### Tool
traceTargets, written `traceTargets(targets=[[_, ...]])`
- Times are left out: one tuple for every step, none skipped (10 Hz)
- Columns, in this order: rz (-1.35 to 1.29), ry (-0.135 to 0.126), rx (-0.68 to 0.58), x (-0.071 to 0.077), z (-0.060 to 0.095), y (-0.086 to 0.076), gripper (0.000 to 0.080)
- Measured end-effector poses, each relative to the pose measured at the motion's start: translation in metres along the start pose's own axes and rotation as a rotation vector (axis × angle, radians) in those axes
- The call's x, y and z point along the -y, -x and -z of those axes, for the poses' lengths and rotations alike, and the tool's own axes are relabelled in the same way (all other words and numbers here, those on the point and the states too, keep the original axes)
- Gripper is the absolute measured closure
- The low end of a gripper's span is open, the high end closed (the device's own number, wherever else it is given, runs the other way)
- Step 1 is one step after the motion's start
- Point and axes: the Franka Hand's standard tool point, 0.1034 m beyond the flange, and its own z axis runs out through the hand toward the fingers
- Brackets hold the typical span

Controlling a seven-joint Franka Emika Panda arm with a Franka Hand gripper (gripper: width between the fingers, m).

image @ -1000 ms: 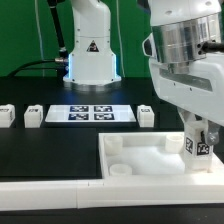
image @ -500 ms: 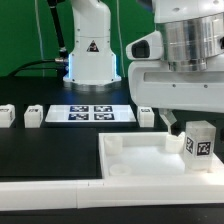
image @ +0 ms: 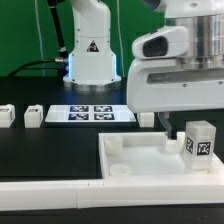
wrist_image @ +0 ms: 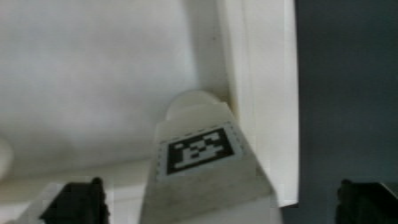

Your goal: Assemble square table

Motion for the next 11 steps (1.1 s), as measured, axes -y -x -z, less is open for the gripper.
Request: traceTargets(targets=[[0.008,-0.003,0.0,-0.0011,-0.0007,0.0001,0.015],[-0.021,-0.003,0.0,-0.0009,-0.0006,0.0,0.018],[-0.049,-0.005,0.0,-0.0005,-0.0006,0.0001,0.0333],[-0.1,-0.005,0.0,0.0,-0.0007,0.0002,0.0333],[-0.143,-0.004,0.001,-0.0004,-0.0008,0.0003,0.0483],[-0.241,-0.001,0.001,-0.0036,-0.0009,0.0002,0.05],[-0.274,-0.001,0.001,-0.0037,-0.001,0.0002,0.0501],[-0.379,-0.004,0.002,-0.0039,-0.0009,0.0,0.0501],[-0.577,-0.01,0.003,-0.0037,0.0002,-0.0003,0.0502],[-0.795,-0.01,0.006,-0.002,0.0009,0.0004,0.0502],[-0.955,-0.027,0.015,-0.0001,-0.0019,0.0021,0.0502]])
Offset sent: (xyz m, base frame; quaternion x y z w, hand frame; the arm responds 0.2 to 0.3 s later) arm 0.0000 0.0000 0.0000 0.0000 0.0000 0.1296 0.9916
